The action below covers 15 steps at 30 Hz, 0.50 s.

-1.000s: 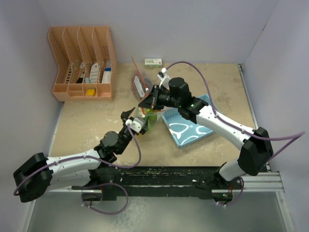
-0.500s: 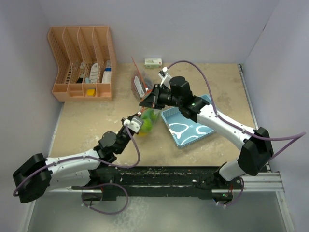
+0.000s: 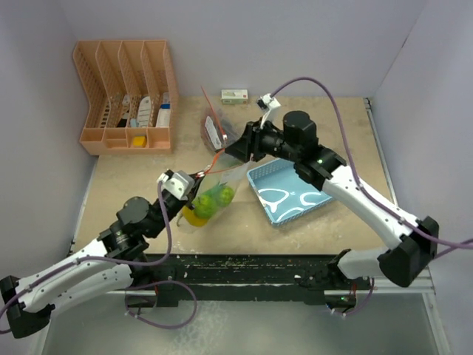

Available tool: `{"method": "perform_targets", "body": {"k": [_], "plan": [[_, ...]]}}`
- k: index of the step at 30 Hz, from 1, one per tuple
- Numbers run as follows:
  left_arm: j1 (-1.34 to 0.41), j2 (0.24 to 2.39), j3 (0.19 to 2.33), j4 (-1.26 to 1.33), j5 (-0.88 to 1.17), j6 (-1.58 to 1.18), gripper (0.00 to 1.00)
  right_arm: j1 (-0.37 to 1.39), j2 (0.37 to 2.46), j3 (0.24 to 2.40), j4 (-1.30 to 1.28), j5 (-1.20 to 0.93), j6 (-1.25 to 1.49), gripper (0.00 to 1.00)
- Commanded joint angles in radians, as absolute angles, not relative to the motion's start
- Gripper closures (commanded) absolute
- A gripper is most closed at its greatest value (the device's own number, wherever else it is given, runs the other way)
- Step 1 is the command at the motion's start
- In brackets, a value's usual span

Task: Place the food in the zip-top bag and seal the zipper
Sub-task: Zip the zipper food storage bag at the center of the board.

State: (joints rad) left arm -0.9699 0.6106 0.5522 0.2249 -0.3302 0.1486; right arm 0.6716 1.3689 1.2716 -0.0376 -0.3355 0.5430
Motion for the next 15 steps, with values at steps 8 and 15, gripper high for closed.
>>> {"method": "perform_targets", "body": {"k": [8, 15], "plan": [[-0.969, 0.562, 0.795, -0.273, -0.098, 0.017, 1.00, 0.671, 1.146, 1.227, 0.170, -0.724, -0.036, 0.53], [-0.969, 0.582, 0.876, -0.367, -0.029, -0.015, 1.00, 0.673, 1.245, 1.287, 0.182, -0.926, -0.104, 0.56]]}}
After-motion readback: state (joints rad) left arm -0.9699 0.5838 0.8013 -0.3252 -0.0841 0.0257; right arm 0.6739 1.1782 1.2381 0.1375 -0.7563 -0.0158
